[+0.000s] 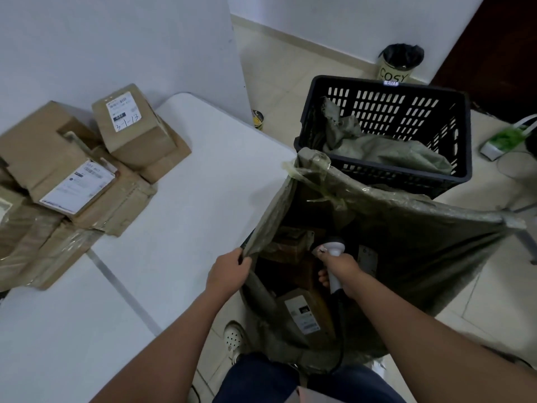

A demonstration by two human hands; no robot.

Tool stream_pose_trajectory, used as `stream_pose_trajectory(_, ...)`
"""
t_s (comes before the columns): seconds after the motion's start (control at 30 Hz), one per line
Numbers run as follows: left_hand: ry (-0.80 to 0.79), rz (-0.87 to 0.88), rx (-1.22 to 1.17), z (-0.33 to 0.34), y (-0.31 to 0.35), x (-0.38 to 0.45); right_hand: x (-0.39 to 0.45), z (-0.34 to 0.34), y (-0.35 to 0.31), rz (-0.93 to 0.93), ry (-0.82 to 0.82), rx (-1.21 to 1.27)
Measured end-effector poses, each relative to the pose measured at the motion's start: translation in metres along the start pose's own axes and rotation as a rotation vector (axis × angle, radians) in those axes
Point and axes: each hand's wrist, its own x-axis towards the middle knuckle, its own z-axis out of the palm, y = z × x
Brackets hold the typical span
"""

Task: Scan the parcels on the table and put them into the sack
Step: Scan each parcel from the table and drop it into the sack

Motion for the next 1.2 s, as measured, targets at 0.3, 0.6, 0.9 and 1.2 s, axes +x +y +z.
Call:
stream_pose_trajectory(0.3, -0.171, 0.095, 0.062, -0.001, 0.004, 0.014, -0.035, 0.022, -0.048, -0.157, -0.016, -0.064)
stream_pose_trajectory(0.6, -0.089, 0.126, -0.088, -0.100, -0.048, 0.013, -0.086, 0.118, -0.114, -0.428, -0.121, -0.170)
stream_pose_trajectory(0.9, 0.206, 0.122, -0.209, -0.237, -0.161, -0.013, -0.153, 0.261, -0.194, -0.786, -0.233, -0.473)
stream_pose_trajectory(1.2, 0.744, 0.176, 0.054, -0.340, -0.266, -0.028, -0.194, 0.388, -0.231, -0.987, -0.269, -0.546)
